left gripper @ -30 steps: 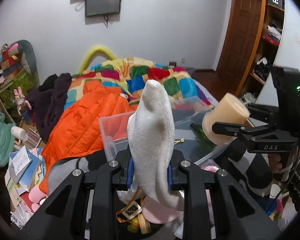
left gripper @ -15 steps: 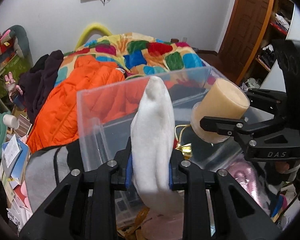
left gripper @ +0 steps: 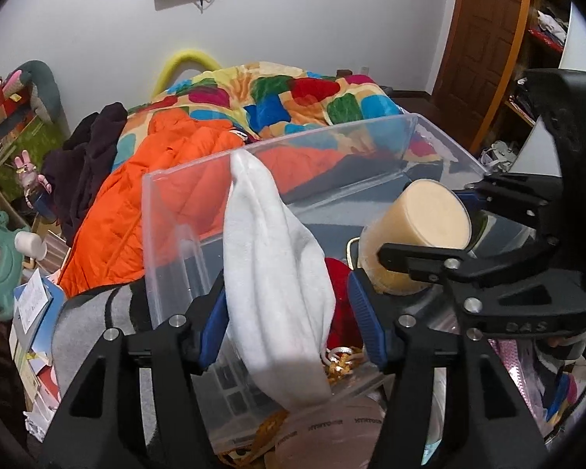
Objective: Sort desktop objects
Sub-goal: 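Carry the candle jar and white bag into the clear box and release both, then grasp the bagged pink rope with the right gripper while the left grasps the pink round container, then lift the pink rope and pink container and carry them over the clear box, then release the pink rope and pink container into the clear box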
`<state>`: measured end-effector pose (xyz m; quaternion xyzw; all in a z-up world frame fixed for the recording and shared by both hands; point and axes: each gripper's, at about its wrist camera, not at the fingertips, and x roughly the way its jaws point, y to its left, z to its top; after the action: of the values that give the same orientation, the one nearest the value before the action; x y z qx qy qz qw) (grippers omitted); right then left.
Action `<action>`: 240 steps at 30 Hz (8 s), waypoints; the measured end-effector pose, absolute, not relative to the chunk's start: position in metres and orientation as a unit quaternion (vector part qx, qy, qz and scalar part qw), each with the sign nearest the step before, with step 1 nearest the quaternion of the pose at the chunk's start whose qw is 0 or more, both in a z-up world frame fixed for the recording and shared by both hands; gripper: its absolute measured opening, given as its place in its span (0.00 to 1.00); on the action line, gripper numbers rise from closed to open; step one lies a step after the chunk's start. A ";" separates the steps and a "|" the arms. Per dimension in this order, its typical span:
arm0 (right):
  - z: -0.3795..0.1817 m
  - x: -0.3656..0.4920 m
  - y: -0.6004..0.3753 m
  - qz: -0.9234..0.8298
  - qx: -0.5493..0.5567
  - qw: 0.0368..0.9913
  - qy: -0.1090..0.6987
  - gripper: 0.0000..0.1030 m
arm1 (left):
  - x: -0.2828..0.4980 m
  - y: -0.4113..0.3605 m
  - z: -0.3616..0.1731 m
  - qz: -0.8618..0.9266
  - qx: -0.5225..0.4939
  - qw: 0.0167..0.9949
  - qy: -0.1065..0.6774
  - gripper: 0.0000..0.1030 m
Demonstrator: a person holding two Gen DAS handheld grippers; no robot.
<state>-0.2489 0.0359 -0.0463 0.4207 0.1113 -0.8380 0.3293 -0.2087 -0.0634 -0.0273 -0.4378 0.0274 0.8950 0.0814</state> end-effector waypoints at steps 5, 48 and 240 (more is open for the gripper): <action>-0.028 -0.229 0.038 -0.855 0.379 0.327 0.137 0.59 | -0.203 -0.063 -0.023 0.901 -0.430 0.050 0.036 0.68; -0.054 -0.106 0.052 -0.856 0.330 0.353 0.182 0.77 | -0.079 -0.082 -0.024 0.899 -0.432 0.061 0.026 0.89; -0.027 -0.144 0.065 -0.903 0.303 0.303 -0.005 0.60 | -0.101 -0.124 -0.032 0.954 -0.297 0.021 -0.047 0.74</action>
<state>-0.1435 0.0649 -0.0270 0.3035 -0.0046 -0.9034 0.3029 -0.1014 -0.1243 -0.0318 -0.2970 -0.0467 0.9535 0.0213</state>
